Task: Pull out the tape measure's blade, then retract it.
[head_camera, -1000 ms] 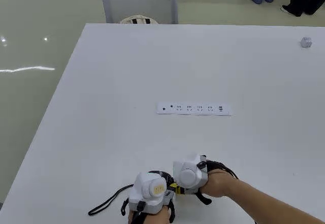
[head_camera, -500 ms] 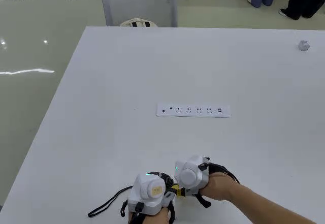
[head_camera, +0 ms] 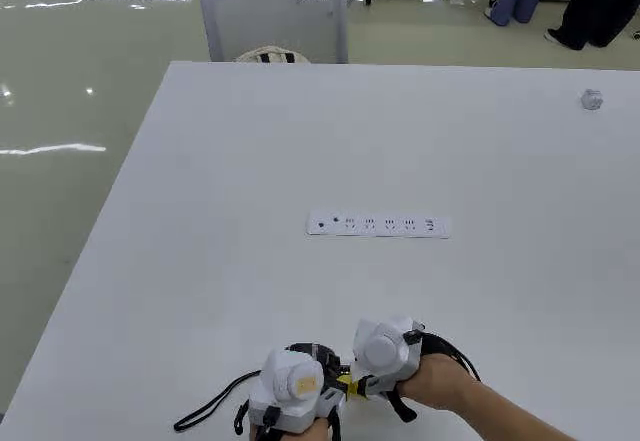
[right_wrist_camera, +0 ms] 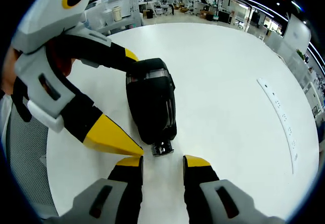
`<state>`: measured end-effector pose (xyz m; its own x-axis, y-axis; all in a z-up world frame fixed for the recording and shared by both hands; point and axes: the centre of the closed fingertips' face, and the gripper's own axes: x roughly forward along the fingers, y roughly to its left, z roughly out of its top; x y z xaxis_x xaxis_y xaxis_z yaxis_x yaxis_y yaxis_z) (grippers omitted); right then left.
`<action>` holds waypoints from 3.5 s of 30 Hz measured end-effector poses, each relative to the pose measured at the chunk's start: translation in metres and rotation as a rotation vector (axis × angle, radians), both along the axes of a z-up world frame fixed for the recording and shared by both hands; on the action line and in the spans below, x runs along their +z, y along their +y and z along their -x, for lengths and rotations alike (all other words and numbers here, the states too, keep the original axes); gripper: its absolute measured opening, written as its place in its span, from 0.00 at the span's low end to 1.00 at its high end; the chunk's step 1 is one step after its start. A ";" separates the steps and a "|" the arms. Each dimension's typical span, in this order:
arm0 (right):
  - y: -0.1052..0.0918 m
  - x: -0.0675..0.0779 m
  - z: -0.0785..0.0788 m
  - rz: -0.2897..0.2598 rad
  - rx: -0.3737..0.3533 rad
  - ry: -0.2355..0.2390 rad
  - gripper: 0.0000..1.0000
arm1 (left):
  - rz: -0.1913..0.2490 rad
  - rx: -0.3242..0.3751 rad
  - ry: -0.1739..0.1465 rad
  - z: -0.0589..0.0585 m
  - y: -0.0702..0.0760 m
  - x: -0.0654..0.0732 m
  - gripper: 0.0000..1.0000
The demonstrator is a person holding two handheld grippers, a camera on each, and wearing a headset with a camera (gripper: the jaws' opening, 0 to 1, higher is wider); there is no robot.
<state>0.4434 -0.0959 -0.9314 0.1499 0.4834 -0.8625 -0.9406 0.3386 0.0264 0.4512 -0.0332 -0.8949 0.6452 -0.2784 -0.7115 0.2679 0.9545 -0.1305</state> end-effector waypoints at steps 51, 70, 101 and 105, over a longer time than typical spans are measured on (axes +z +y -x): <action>-0.021 0.053 0.035 -0.231 -0.533 -0.056 0.47 | 0.041 -0.032 -0.023 0.033 0.041 0.017 0.75; -0.027 0.081 0.072 -0.305 -0.702 -0.063 0.53 | 0.052 -0.056 -0.009 0.062 0.043 0.027 0.81; -0.040 0.110 0.122 -0.319 -0.815 -0.056 0.67 | 0.091 -0.101 -0.034 0.108 0.055 0.053 0.86; -0.040 0.112 0.126 -0.322 -0.819 -0.053 0.68 | 0.091 -0.103 -0.033 0.111 0.057 0.054 0.87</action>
<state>0.3175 -0.1363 -0.8192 0.5922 0.4250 -0.6846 -0.4081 0.8908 0.2000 0.3399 0.0234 -0.8413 0.6320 -0.4074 -0.6592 0.3699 0.9061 -0.2054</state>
